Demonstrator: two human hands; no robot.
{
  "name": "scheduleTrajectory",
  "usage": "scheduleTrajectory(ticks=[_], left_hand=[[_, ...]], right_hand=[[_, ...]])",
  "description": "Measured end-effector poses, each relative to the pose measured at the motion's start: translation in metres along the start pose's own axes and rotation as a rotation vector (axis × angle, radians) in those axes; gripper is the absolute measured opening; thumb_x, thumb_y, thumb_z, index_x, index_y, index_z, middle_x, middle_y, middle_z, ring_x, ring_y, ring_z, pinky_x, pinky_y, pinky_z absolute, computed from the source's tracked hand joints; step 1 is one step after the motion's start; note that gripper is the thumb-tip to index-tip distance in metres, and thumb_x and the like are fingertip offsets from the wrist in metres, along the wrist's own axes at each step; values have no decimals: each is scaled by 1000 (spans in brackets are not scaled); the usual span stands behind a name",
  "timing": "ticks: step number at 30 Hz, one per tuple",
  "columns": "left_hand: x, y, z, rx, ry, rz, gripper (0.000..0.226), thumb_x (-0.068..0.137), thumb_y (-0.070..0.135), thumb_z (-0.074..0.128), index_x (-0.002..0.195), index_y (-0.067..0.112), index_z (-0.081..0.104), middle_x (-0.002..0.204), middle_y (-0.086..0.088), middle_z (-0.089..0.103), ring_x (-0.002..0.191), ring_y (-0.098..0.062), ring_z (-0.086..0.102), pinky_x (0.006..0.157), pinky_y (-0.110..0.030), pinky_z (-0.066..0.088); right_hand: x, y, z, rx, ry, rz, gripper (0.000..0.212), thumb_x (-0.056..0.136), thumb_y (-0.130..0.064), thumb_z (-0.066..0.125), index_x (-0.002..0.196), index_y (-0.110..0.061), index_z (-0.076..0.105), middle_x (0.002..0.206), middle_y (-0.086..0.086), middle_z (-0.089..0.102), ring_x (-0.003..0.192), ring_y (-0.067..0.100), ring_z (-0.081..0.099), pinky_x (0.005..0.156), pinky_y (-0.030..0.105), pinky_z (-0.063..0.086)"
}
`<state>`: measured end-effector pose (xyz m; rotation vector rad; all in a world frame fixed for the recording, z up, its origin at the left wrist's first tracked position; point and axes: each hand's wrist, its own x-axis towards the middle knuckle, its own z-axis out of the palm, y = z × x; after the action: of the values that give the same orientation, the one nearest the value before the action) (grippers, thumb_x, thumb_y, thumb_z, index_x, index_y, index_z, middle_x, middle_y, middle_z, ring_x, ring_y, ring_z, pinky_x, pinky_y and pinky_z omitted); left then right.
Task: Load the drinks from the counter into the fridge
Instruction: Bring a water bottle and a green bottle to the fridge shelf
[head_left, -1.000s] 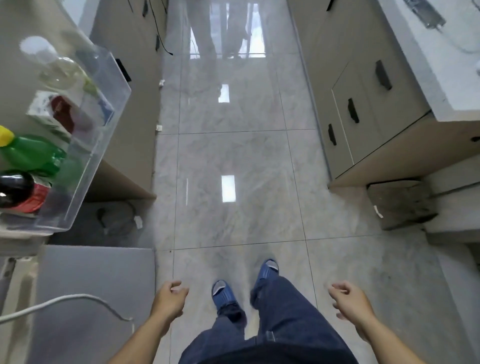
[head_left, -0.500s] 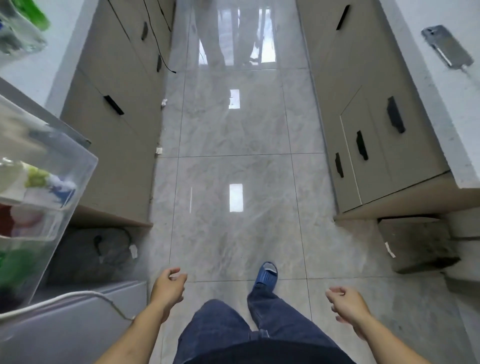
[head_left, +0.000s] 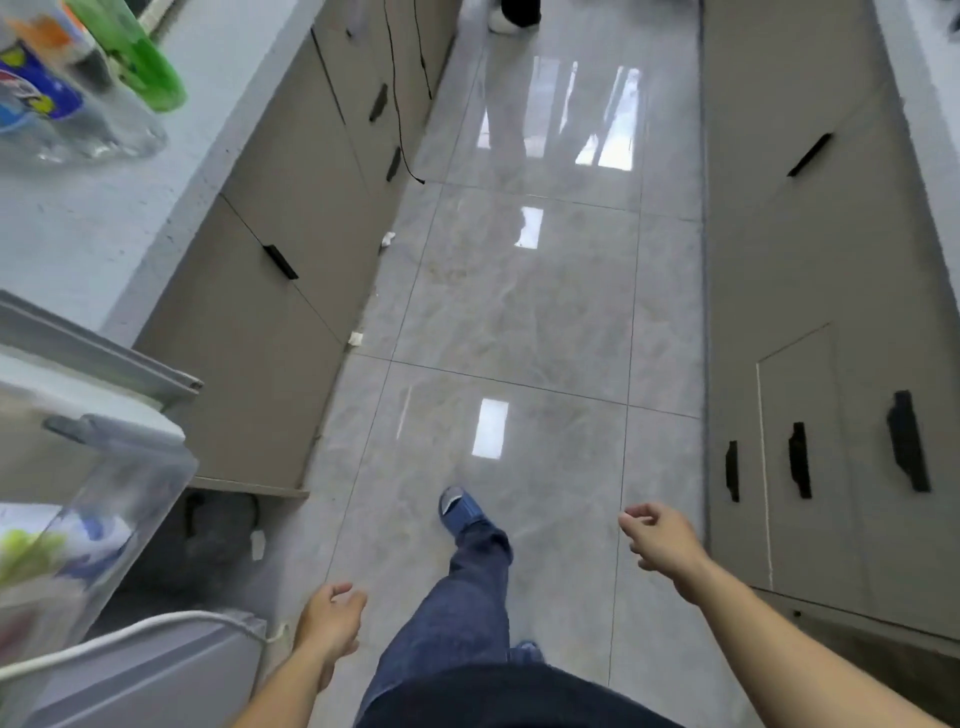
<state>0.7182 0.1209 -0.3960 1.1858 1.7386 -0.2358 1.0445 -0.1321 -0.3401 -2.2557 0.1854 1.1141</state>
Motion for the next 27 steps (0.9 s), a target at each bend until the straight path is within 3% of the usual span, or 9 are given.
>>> scheduleTrajectory(ticks=[5, 14, 16, 21, 27], left_hand=[[22, 89, -1, -10, 23, -18, 32, 95, 20, 58, 125, 14, 58, 108, -16, 65, 86, -28, 62, 64, -32, 54], [50, 246, -9, -286, 42, 53, 25, 91, 24, 59, 116, 22, 59, 108, -5, 65, 90, -24, 65, 61, -28, 54], [53, 265, -8, -339, 63, 32, 22, 92, 24, 58, 114, 24, 59, 103, -1, 65, 87, -22, 65, 59, -27, 53], [54, 293, -4, -470, 213, -90, 14, 93, 22, 59, 107, 24, 60, 97, -4, 66, 82, -22, 64, 56, -27, 53], [30, 318, 13, -596, 370, -245, 17, 97, 26, 58, 113, 22, 58, 103, -2, 63, 83, -22, 65, 57, -28, 53]], right_hand=[[38, -96, -9, -102, -40, -17, 17, 92, -21, 62, 104, -9, 64, 76, 6, 59, 64, 20, 52, 56, 29, 45], [123, -232, -14, -266, -140, -104, 13, 95, -22, 60, 100, -11, 63, 79, 9, 61, 68, 21, 53, 60, 33, 48], [151, -253, -16, -332, -175, -103, 12, 96, -22, 60, 99, -11, 63, 83, 11, 64, 70, 23, 55, 61, 33, 49], [226, -318, -20, -466, -252, -109, 14, 92, -17, 63, 89, -4, 62, 68, 9, 55, 59, 22, 45, 48, 25, 37], [278, -438, 11, -653, -369, -303, 23, 90, -12, 63, 68, -11, 55, 50, 5, 45, 48, 20, 40, 47, 24, 33]])
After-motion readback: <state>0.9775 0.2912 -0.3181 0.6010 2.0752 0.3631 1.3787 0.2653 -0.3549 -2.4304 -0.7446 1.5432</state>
